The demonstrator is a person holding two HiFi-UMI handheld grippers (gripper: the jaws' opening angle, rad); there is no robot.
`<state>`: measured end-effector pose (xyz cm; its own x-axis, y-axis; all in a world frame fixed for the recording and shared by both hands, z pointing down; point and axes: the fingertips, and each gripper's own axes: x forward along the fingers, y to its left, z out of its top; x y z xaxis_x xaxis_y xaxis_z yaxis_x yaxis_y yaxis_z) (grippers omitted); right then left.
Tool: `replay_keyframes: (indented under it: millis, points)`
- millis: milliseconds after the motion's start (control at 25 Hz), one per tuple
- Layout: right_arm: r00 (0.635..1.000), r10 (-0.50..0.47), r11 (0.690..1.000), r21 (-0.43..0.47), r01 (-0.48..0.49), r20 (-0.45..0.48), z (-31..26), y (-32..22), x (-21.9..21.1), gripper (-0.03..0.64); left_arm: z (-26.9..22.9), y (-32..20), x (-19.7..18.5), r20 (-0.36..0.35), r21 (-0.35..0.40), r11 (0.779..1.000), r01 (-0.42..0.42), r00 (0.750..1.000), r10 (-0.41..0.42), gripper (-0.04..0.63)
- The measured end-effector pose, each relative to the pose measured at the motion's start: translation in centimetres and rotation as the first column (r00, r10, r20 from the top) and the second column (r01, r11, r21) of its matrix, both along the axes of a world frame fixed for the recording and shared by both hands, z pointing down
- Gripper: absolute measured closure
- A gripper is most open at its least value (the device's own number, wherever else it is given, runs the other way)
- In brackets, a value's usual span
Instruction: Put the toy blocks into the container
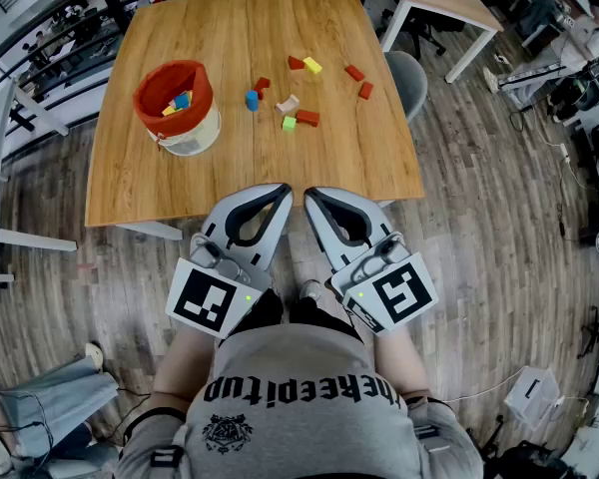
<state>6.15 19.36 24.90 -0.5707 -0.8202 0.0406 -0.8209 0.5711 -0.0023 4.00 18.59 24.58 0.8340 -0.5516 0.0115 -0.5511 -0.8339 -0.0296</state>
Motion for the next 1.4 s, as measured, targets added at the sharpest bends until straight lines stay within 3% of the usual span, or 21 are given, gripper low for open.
replay_keyframes:
  millis: [400,1000,1400]
  points:
    - [1.0,0.026,1.0,-0.011,-0.026,-0.012,0.2,-1.4,-1.0,0.607,-0.2,-1.9,-1.3,-0.021,-0.002,1.0,-0.03,0.999,0.03,0.583]
    - [0.992,0.128,0.992,-0.017,-0.129,-0.01,1.4,-3.5,-2.9,0.607,1.1,-4.5,-3.0,-0.044,-0.01,0.99,-0.14,0.989,0.14,0.583]
    - [0.988,0.155,0.987,-0.05,-0.156,-0.022,2.7,-5.7,-1.2,0.606,1.9,-7.2,-2.6,-0.027,-0.006,0.993,-0.117,0.993,0.117,0.583]
